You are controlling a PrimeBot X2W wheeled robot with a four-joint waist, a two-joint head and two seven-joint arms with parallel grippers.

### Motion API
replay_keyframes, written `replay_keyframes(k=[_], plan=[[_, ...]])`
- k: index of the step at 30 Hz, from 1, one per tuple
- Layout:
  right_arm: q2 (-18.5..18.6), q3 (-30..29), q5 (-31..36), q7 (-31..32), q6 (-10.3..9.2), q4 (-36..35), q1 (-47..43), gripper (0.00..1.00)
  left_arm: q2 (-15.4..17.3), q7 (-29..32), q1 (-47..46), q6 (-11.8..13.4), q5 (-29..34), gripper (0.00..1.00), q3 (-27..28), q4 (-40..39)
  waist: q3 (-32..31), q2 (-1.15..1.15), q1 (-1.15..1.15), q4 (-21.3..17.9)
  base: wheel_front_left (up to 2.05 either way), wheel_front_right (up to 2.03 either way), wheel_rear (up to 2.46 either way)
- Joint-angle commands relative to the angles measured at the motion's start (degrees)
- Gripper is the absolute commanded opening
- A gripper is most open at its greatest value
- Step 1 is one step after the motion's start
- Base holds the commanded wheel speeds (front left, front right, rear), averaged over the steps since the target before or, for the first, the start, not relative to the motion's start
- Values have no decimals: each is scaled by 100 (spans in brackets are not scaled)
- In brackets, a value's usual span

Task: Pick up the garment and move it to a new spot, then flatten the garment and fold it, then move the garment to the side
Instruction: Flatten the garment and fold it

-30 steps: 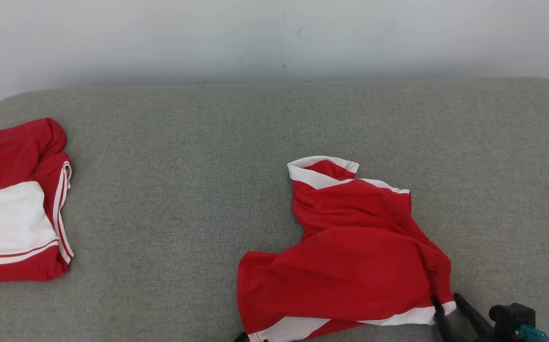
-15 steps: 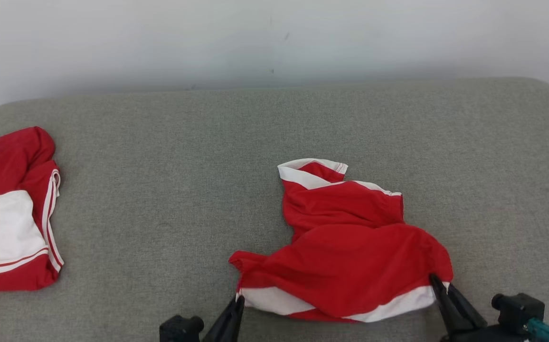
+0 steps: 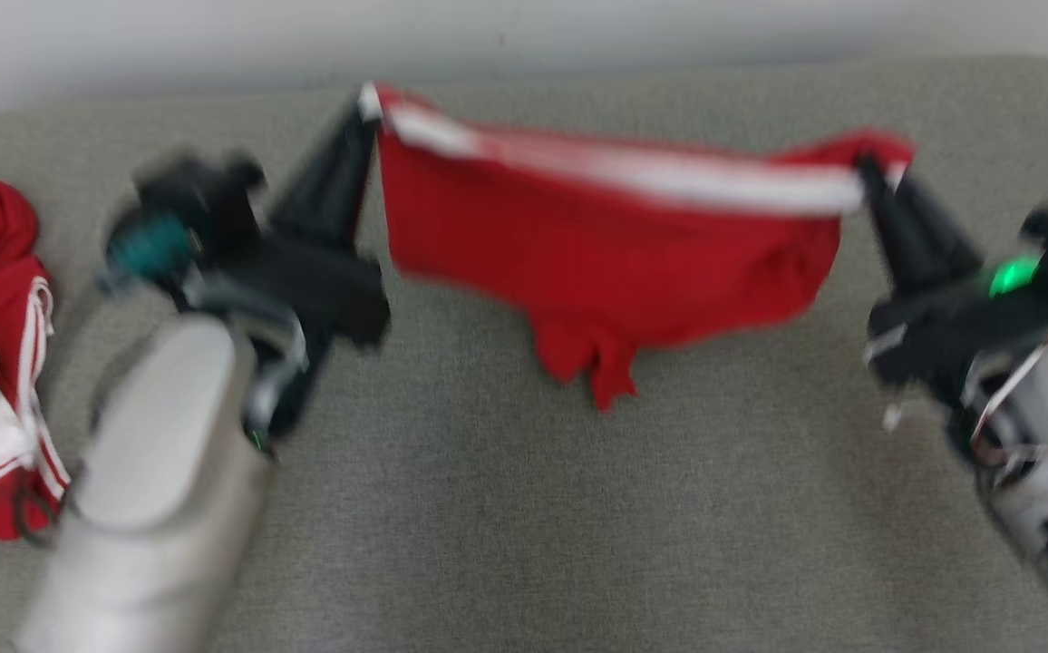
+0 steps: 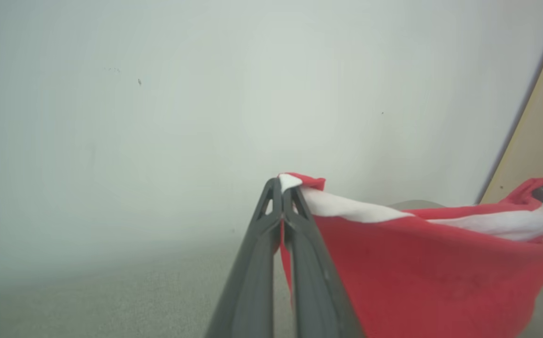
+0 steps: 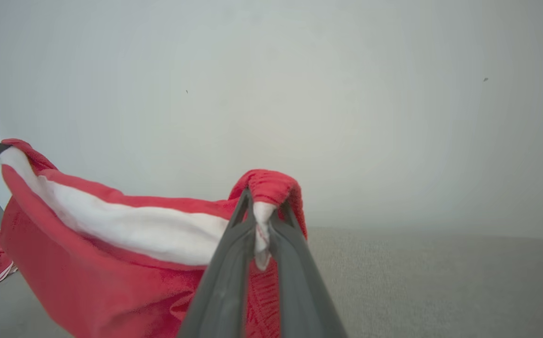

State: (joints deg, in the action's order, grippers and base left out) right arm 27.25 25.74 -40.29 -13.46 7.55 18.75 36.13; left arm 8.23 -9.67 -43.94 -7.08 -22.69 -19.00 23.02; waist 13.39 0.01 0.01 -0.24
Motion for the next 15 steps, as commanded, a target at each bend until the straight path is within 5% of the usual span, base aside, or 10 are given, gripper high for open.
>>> replay_keyframes(k=[1, 9, 15], plan=[[78, -16, -193, 68, -13, 43, 470, 0, 80, 117, -502, -23, -70, 0, 56, 34, 758, -1, -1, -117, 0, 0, 0], [354, 201, -435, 416, -13, 400, 2944, 0, 372, 549, -3032, -22, 56, 0, 65, 732, 1762, -1, -1, -255, 0, 0, 0], [76, 310, -763, 673, -13, 1118, 4797, 0, 460, 660, -4852, -25, 128, 0, -64, 1487, 2217, -1, -1, -453, 0, 0, 0]])
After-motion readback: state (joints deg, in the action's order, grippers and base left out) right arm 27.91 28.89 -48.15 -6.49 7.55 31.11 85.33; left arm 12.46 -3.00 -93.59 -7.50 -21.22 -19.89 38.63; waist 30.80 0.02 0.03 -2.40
